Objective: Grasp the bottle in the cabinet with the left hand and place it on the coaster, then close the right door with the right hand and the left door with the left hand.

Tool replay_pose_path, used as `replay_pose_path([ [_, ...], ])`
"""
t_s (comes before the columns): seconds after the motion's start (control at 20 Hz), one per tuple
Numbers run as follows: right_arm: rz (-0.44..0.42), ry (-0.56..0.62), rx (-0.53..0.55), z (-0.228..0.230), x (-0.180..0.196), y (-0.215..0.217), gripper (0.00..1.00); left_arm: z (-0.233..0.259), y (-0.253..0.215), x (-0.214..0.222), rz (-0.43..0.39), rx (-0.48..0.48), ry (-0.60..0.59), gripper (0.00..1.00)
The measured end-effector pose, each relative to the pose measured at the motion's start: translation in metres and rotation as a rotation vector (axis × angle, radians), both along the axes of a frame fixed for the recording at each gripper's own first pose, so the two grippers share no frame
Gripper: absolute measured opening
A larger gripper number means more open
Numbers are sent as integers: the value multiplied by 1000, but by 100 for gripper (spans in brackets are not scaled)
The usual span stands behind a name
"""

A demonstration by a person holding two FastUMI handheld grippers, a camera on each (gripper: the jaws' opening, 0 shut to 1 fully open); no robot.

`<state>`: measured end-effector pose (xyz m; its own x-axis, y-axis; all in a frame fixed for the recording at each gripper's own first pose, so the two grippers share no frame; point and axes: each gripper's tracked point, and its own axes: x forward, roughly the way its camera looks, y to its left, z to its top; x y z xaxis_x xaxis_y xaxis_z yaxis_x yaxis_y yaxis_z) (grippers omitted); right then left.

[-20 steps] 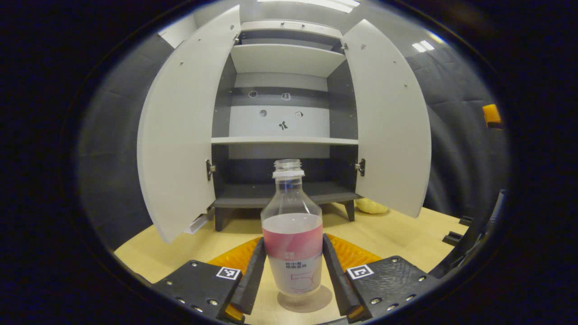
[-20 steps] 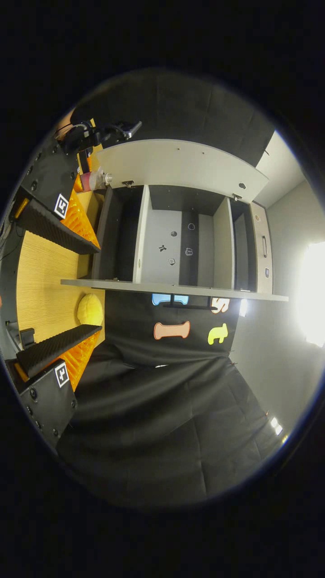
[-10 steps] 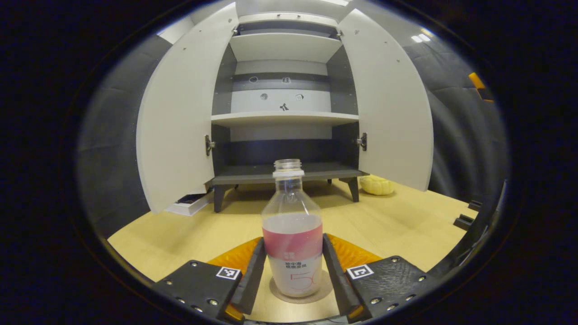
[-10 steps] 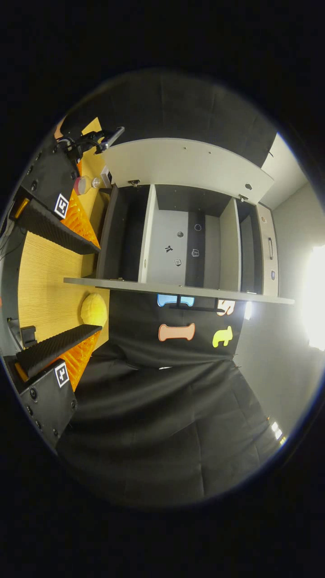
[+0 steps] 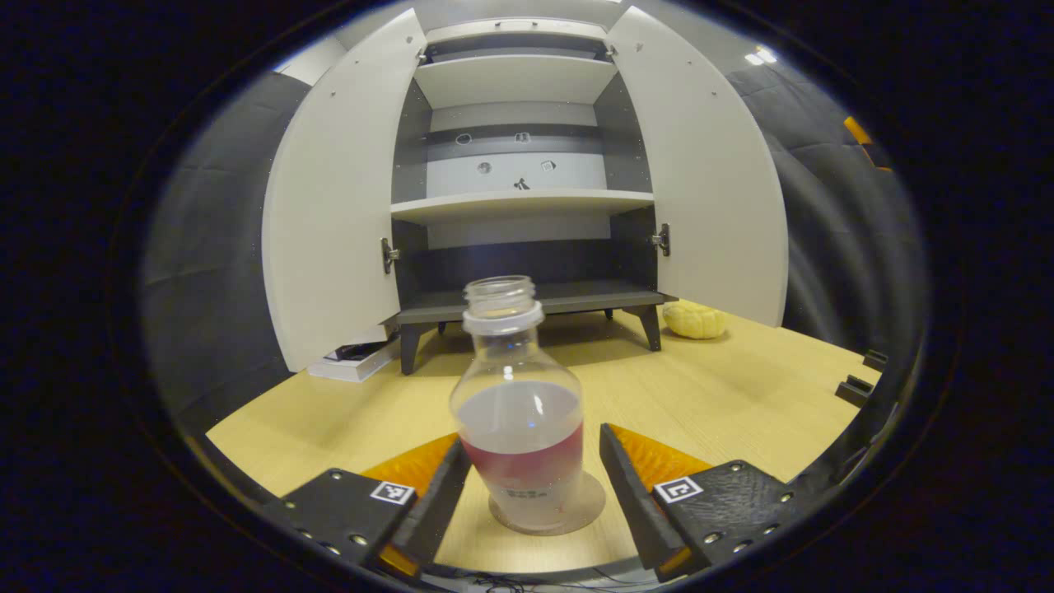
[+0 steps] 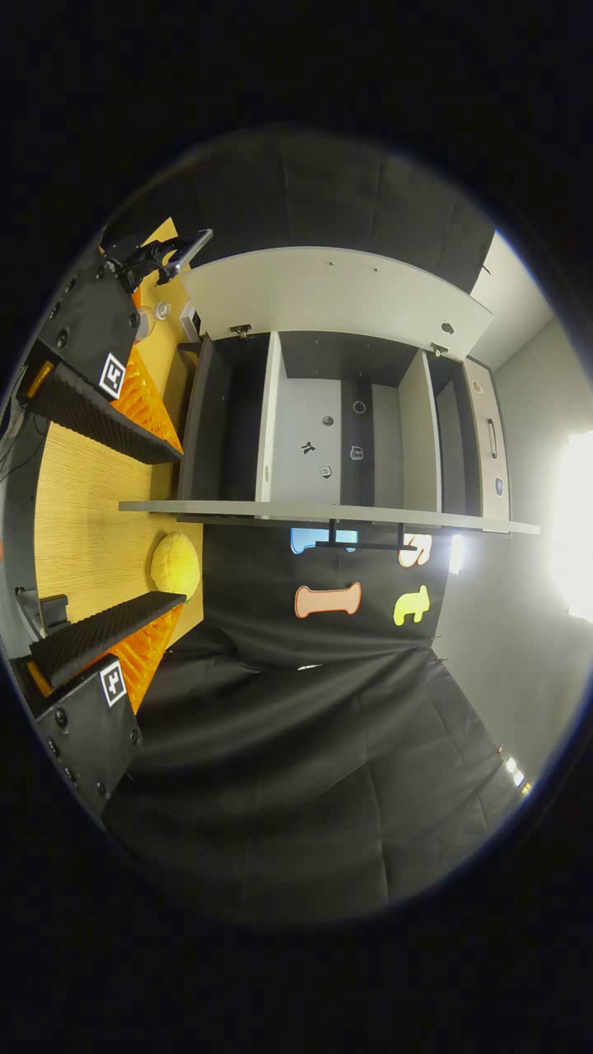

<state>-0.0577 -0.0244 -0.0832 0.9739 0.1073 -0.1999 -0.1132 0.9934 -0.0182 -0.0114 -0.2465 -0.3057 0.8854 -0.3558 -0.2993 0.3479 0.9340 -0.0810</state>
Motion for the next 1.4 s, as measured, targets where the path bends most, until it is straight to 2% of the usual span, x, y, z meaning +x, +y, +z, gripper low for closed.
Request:
replay_pose_path([
  [0.05,0,-2,5,0,-1,-2,99,0,1,-6,-1,6,6,91],
  [0.1,0,-4,10,1,0,-4,96,0,3,-11,3,16,13,96],
  [0.15,-1,-8,15,2,-1,-5,99,4,5,-13,11,26,17,96],
  [0.2,-1,-14,20,4,0,-6,99,11,7,-12,17,29,10,87],
  [0.25,1,-20,23,5,1,-6,99,16,12,-11,24,28,2,87],
  [0.3,3,-23,26,6,2,-6,99,24,17,-10,30,25,-6,92],
  [0.45,8,-34,48,7,5,-8,96,57,28,-10,49,6,-30,91],
  [0.65,16,-36,92,6,14,-9,99,107,45,-13,85,-12,-74,91],
  [0.95,14,-65,110,18,45,-14,99,189,107,-3,194,21,-141,91],
  [1.0,9,-72,111,21,52,-14,99,201,119,1,214,20,-145,96],
  [1.05,1,-79,109,22,59,-15,99,211,132,4,236,21,-148,96],
  [1.15,-20,-81,110,25,74,-19,99,228,157,16,285,12,-144,96],
  [1.2,-26,-81,111,27,81,-20,99,234,168,20,306,5,-139,91],
  [1.25,-38,-85,107,29,88,-22,99,242,180,24,326,-6,-145,96],
  [1.4,-97,-86,89,38,110,-36,99,253,210,33,383,-13,-161,96],
])
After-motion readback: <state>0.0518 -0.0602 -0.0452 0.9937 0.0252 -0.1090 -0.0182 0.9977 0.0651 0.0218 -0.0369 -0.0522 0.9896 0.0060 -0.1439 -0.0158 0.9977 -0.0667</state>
